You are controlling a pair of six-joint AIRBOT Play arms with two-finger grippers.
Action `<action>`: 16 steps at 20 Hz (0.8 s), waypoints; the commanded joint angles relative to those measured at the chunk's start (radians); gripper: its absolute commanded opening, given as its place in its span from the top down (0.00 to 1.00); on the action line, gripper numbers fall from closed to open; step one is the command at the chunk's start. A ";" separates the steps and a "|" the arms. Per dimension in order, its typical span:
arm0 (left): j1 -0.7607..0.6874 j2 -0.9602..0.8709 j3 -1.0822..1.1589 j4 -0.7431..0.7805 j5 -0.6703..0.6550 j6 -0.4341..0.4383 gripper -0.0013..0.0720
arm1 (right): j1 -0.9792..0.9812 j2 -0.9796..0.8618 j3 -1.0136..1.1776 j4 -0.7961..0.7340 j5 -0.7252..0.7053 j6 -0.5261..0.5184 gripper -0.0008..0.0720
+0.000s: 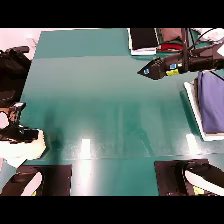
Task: Fold the shirts.
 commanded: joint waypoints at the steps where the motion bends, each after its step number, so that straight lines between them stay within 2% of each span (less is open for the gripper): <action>1: 0.005 0.003 0.063 0.003 -0.010 -0.014 0.95 | 0.000 0.003 0.001 0.001 -0.006 0.001 0.96; 5: -0.066 0.021 0.467 0.002 -0.028 -0.004 0.95 | 0.000 0.068 0.020 -0.001 -0.098 0.001 0.96; 8: -0.224 0.020 0.798 -0.002 -0.016 -0.008 0.95 | 0.000 0.092 0.141 -0.038 -0.122 0.020 0.96; 10: -0.335 0.003 0.959 -0.009 -0.010 -0.007 0.96 | 0.000 0.088 0.241 -0.120 -0.123 0.069 0.96; 16: -0.634 -0.202 1.209 -0.061 0.037 0.016 0.96 | 0.000 0.084 0.465 -0.380 -0.115 0.174 0.96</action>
